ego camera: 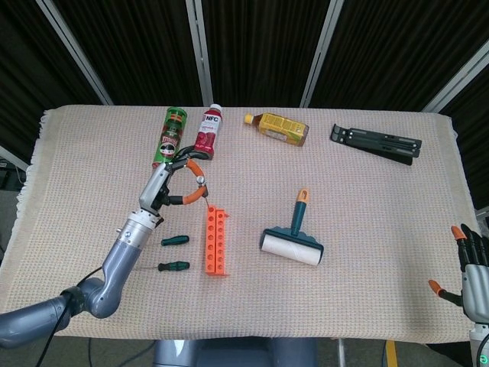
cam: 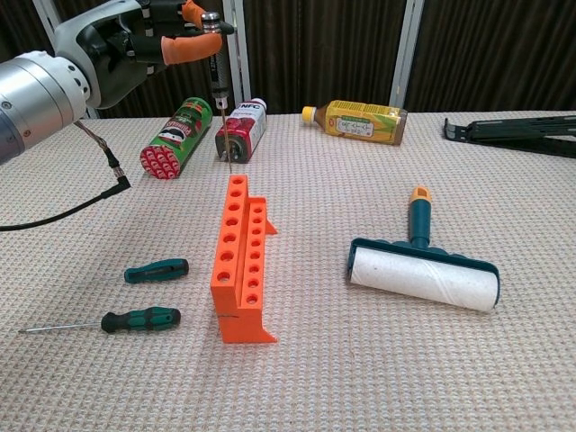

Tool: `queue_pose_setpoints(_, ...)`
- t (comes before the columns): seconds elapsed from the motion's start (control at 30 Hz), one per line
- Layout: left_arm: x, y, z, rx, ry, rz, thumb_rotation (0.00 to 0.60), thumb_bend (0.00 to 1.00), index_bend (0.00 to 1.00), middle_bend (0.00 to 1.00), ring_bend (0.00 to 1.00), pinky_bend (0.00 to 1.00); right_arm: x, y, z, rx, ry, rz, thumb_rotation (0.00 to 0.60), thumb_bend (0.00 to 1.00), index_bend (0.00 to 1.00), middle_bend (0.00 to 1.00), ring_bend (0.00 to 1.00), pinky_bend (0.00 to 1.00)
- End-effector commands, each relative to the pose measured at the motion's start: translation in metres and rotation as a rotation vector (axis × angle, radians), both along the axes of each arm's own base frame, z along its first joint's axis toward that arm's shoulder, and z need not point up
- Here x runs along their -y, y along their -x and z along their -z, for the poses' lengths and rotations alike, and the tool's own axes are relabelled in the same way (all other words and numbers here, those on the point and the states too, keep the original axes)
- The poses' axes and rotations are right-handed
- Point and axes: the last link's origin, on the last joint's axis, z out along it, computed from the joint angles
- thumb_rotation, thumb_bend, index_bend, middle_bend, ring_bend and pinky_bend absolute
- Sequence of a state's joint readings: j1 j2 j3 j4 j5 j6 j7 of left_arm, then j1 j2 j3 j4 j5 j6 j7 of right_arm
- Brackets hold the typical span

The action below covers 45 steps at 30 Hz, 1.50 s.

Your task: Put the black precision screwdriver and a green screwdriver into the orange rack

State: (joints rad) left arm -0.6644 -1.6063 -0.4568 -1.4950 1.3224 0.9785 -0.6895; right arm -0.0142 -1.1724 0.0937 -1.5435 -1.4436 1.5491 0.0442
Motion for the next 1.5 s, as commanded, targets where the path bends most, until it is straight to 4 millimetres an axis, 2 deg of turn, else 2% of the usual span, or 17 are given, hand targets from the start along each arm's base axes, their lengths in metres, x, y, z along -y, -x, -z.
queue_pose_setpoints(0.03, 0.001, -0.001, 0.004, -0.024, -0.019, 0.015, 0.6, 0.48, 0.65, 0.24, 0.04, 0.04, 0.0, 0.0, 0.0, 0.001, -0.002, 0.0, 0.6, 0.0, 0.0, 0.0, 0.0, 0.0)
queue_pose_setpoints(0.4, 0.0, -0.002, 0.014, -0.035, -0.015, 0.018, 0.6, 0.48, 0.65, 0.24, 0.04, 0.04, 0.0, 0.002, -0.001, 0.001, 0.002, 0.006, 0.6, 0.0, 0.0, 0.0, 0.0, 0.0)
queue_pose_setpoints(0.73, -0.001, -0.003, 0.015, -0.031, -0.012, 0.017, 0.6, 0.48, 0.65, 0.24, 0.04, 0.04, -0.001, 0.002, -0.001, 0.0, 0.002, 0.008, 0.6, 0.0, 0.0, 0.0, 0.0, 0.0)
queue_pose_setpoints(1.5, 0.003, 0.011, 0.035, -0.093, 0.024, 0.002, 0.6, 0.48, 0.65, 0.24, 0.04, 0.04, -0.001, 0.006, -0.001, 0.001, -0.002, 0.023, 0.6, 0.0, 0.0, 0.0, 0.0, 0.0)
